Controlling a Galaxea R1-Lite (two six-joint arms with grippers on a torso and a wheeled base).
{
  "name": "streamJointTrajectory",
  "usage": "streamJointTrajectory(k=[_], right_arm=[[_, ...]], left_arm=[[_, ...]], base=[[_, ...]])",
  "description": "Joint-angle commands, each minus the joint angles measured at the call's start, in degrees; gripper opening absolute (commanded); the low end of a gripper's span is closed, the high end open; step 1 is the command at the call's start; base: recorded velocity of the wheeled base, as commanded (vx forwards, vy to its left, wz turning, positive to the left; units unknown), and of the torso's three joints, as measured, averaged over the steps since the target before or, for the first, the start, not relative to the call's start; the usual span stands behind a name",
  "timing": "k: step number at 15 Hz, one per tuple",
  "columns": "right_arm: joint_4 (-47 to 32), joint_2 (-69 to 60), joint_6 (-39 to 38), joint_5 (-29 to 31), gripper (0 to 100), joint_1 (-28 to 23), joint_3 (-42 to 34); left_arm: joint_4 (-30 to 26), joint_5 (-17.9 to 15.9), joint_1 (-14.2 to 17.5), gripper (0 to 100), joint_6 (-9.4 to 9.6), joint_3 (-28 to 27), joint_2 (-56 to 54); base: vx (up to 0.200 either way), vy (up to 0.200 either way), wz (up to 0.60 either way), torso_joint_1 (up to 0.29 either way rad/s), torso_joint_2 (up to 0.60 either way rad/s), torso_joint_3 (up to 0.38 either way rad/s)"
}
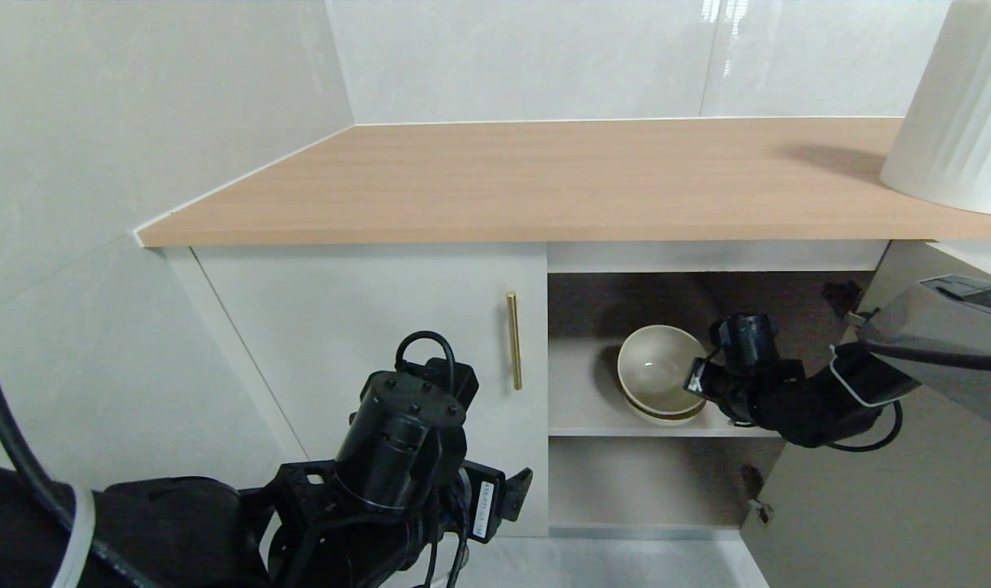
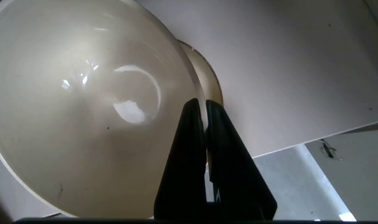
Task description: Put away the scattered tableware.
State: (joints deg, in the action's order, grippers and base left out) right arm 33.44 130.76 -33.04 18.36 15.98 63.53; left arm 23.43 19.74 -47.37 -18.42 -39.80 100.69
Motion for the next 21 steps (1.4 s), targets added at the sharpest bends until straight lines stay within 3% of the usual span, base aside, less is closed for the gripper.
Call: streamJointTrajectory(k=[1,20,21], right_arm=[[0.05,0.55,-0.01,0.01,0,-0.07,0.28],[0.05,2.05,0.34,1.33,0,-0.16,0.99],[0.05,2.05,0.34,1.33,100,-0.16,0.99]], left_arm=[[0.04,0.04,0.0,100,-0.04,-0.01,0.2],[0.04,0.04,0.09,100,-0.04,0.25,0.38],[-0.05,0.04,0.09,100,-0.04,0.25,0.38]], base=[[0.0,0.0,0.0,0.0,0.0,0.0],[0.0,0.0,0.0,0.0,0.0,0.0],[0.0,0.0,0.0,0.0,0.0,0.0]])
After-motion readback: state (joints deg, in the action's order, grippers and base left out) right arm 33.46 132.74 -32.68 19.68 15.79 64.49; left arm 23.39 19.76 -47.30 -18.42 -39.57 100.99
